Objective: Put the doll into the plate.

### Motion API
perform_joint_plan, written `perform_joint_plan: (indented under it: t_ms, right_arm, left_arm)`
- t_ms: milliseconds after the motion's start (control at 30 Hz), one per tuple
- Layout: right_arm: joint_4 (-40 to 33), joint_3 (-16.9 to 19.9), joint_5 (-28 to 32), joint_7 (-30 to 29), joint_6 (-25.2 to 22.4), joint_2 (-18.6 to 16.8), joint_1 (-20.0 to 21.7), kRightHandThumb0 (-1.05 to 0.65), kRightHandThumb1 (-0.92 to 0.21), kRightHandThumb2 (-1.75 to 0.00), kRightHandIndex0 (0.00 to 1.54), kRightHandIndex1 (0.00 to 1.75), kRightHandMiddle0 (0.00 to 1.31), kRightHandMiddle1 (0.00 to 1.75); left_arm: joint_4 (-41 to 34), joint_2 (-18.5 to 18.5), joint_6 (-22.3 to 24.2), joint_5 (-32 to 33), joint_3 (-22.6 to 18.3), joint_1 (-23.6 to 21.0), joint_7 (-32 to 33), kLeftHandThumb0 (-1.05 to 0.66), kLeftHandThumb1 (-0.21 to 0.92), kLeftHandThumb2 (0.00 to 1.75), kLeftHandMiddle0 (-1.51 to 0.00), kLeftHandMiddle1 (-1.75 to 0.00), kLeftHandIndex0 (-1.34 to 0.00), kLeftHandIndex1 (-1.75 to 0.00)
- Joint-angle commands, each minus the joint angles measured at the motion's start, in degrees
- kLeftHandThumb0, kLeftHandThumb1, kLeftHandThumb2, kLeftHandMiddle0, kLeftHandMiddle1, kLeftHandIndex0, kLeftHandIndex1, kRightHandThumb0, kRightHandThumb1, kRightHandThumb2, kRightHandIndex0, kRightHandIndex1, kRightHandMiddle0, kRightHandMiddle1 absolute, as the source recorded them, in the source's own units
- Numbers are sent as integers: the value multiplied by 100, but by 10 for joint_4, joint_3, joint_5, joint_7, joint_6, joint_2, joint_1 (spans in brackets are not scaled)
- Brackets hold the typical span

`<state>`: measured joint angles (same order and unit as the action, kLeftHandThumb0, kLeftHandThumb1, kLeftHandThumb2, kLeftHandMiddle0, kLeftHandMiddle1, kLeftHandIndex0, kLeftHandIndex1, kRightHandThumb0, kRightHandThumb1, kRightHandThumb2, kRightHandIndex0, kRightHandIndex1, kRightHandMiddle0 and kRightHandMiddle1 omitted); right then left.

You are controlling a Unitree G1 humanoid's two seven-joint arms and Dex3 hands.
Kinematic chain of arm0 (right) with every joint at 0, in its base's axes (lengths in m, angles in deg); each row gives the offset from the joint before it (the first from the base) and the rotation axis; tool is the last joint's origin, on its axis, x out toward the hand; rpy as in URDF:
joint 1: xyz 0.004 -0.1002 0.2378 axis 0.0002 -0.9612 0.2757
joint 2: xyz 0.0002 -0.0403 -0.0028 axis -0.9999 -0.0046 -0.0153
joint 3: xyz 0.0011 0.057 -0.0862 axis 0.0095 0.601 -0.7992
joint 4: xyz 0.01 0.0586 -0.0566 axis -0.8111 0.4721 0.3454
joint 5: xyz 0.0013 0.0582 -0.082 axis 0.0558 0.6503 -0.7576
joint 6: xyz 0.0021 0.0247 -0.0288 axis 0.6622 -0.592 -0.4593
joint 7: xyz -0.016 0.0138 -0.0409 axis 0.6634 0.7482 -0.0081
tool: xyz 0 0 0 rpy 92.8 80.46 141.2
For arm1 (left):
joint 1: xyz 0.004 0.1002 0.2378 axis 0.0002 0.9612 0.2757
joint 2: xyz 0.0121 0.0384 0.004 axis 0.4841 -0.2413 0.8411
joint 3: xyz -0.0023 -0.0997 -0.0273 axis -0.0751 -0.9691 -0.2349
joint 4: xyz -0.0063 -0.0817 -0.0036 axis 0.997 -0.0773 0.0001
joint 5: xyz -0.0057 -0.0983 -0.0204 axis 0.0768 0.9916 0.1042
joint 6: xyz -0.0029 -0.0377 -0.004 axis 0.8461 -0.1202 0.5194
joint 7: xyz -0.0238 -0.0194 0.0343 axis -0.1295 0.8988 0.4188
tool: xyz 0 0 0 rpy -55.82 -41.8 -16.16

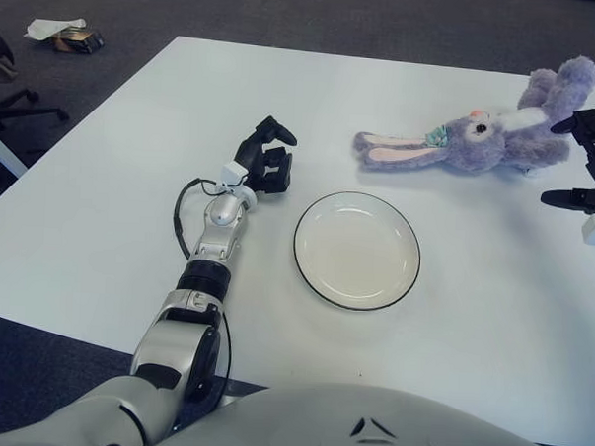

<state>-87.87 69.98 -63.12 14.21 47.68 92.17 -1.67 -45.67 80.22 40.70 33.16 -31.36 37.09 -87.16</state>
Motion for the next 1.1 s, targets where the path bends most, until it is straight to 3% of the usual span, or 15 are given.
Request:
perform_joint_plan:
  t_ms: [0,133,500,1067]
  right_arm:
    - [22,-20,-29,-21,-8,20,22,-105,-90,-25,0,53,0,83]
    - [45,-41,-47,-30,-16,30,42,-105,-92,-26,0,35,0,69]
    - [90,-83,-56,-53,-24,38,80,-105,-92,-30,0,8,0,36]
    - [163,-140,-60,-69,-32,42,144,-105,-92,-38,0,0,0,23]
  left_arm:
    - [33,-6,-7,-6,4,40,5,-42,51,107,-104,-175,-46,-175]
    - [37,-5,-10,-6,4,38,4,-42,51,108,-103,-175,-46,-175]
    - [48,-2,-24,-10,4,36,7,-42,51,107,-101,-175,-46,-175]
    - [47,-1,-17,-14,7,37,14,-42,51,107,-101,-175,-46,-175]
